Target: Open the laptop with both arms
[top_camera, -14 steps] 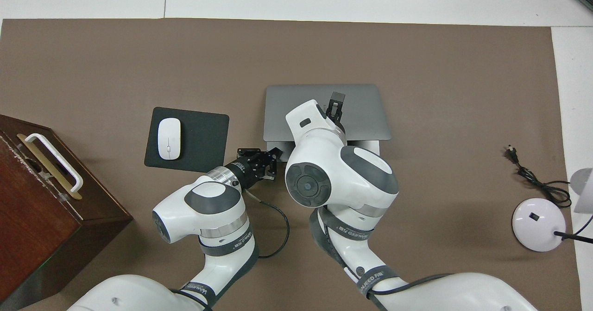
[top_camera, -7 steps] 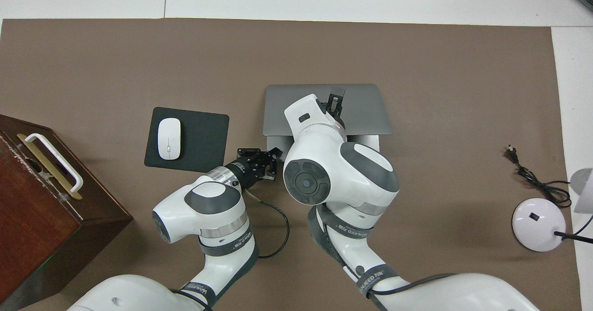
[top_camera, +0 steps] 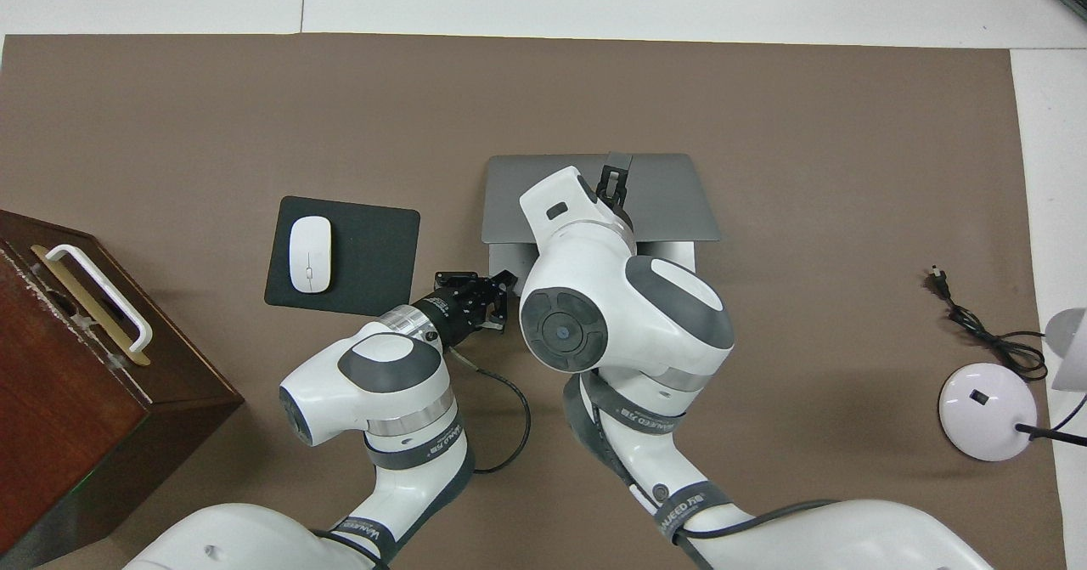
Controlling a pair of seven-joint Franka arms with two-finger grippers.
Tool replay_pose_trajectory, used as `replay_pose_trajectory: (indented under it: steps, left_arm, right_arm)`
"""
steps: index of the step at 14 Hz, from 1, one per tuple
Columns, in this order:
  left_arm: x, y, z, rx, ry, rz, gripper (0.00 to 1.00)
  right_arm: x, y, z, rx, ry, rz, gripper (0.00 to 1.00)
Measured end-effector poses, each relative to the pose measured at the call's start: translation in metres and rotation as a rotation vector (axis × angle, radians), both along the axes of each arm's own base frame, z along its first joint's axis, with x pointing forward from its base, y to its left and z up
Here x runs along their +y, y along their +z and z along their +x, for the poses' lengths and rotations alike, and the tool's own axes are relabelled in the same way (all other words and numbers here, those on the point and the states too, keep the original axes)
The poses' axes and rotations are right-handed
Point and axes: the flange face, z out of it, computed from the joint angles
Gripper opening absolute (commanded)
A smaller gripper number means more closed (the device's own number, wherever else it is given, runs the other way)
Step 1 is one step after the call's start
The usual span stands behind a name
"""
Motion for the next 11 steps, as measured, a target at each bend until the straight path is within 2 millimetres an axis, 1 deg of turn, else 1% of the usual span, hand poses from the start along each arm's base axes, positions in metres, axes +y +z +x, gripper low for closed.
replay_pose_trajectory:
  steps: [2, 11]
  left_arm:
    - [0.0, 0.0, 0.0, 0.0, 0.0, 0.0, 0.0]
    - [0.0, 0.0, 0.0, 0.001, 0.002, -0.001, 0.0]
  right_arm:
    - [0.0, 0.001, 0.001, -0.002, 0.0, 0.001, 1.0]
    - [0.002, 0.018, 0.011, -0.012, 0.03, -0.02, 1.0]
